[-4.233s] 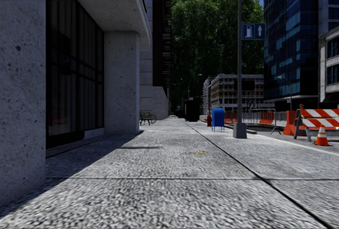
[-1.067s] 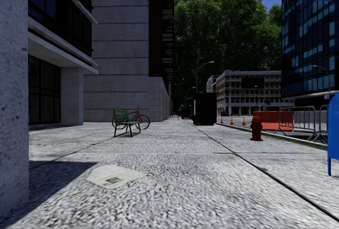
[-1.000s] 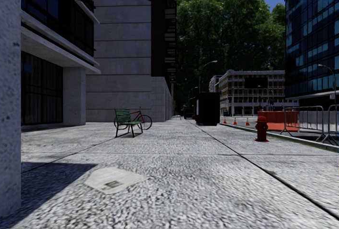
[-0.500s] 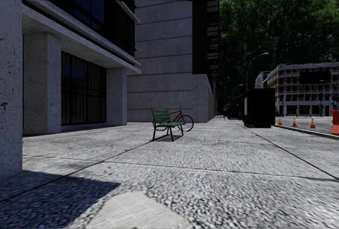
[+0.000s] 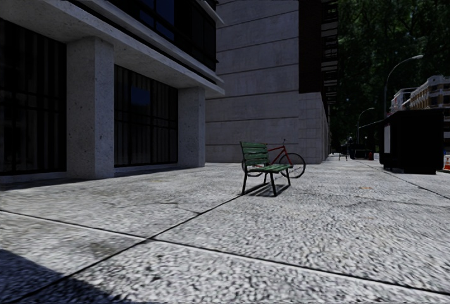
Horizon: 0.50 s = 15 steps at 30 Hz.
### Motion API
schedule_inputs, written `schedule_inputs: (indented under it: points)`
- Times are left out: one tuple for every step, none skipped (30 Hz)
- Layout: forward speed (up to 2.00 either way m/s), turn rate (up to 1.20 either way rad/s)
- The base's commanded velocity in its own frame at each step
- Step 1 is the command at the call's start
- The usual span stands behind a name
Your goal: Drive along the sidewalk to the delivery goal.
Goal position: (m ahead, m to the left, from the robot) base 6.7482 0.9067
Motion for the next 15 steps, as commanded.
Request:
schedule_inputs:
  points:
    - [2.0, 0.24]
    - [2.0, 0.26]
    - [2.0, 0.27]
    - [2.0, 0.27]
    - [2.0, 0.27]
    - [2.0, 0.28]
    - [2.0, 0.28]
    - [2.0, 0.3]
    - [2.0, 0.31]
    - [2.0, 0.32]
    - [2.0, 0.36]
    - [2.0, 0.36]
    - [2.0, 0.41]
    - [2.0, 0.43]
    - [2.0, 0.43]
